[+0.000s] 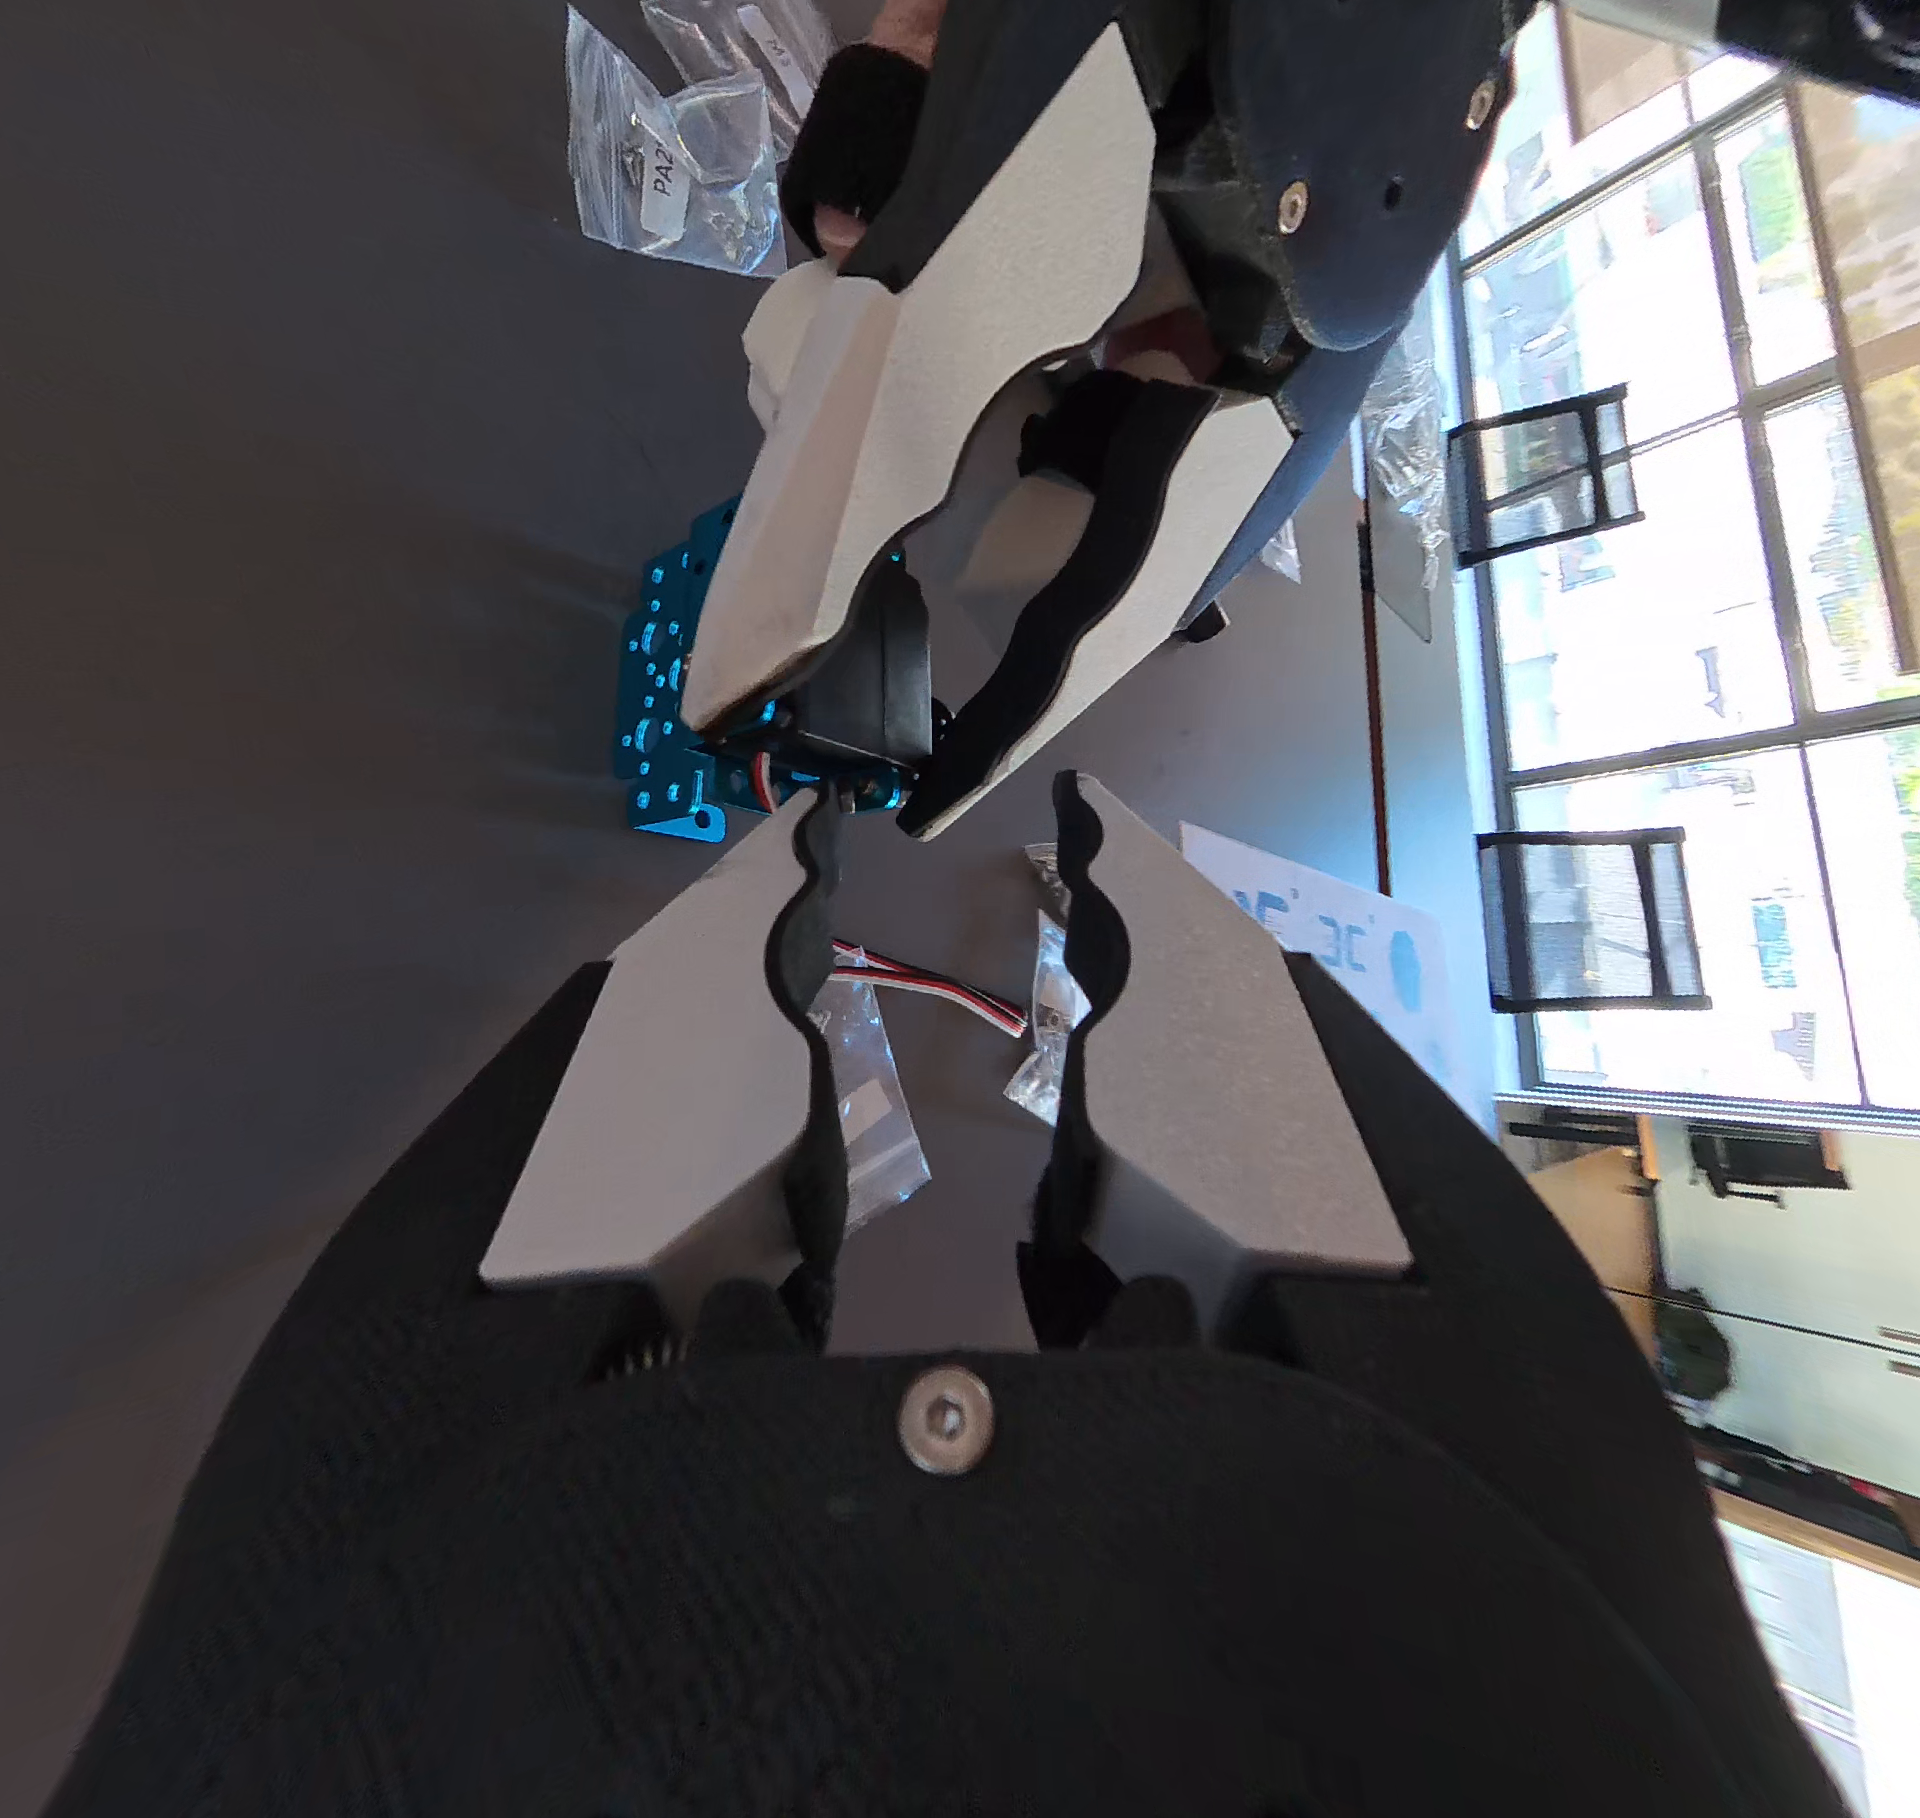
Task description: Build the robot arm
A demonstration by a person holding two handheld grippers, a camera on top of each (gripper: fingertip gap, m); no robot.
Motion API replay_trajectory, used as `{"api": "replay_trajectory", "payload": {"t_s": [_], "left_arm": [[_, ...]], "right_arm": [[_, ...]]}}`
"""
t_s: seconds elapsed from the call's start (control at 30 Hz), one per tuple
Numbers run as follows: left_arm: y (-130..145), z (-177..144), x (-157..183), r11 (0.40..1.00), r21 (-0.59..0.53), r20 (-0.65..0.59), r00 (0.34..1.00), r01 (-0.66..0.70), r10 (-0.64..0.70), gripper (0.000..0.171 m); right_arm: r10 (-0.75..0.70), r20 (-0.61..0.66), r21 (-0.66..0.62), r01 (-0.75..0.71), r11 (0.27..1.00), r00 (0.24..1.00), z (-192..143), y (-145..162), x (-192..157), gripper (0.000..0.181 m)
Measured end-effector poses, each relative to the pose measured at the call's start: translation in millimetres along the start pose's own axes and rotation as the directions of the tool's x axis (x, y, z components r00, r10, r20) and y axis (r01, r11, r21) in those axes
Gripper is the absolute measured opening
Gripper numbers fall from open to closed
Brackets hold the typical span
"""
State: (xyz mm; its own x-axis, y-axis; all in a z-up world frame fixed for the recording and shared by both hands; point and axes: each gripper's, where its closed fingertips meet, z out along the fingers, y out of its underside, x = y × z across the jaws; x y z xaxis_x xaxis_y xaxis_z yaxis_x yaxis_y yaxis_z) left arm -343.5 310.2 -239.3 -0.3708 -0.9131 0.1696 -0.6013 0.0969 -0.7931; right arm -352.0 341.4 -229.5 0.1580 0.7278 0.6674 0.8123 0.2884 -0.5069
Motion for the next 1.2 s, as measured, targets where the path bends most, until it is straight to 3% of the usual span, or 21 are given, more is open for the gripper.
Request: {"api": "replay_trajectory", "payload": {"t_s": [0.5,1.03,1.2], "left_arm": [[-0.2,0.7,0.5,1.000,0.004,0.003,1.000,-0.012,0.012,0.049],[-0.8,1.1,-0.2,1.000,0.005,-0.003,1.000,-0.009,0.009,0.049],[-1.1,1.7,0.3,1.000,0.009,0.000,1.000,-0.012,0.012,0.049]], "right_arm": [[0.233,0.217,-0.013,-0.236,0.972,0.948,6.6,4.5,2.2,0.051],[0.593,0.377,-0.097,-0.606,0.790,0.712,12.5,16.4,1.1,0.061],[0.622,0.369,-0.083,-0.642,0.762,0.691,11.6,17.8,1.2,0.063]]}}
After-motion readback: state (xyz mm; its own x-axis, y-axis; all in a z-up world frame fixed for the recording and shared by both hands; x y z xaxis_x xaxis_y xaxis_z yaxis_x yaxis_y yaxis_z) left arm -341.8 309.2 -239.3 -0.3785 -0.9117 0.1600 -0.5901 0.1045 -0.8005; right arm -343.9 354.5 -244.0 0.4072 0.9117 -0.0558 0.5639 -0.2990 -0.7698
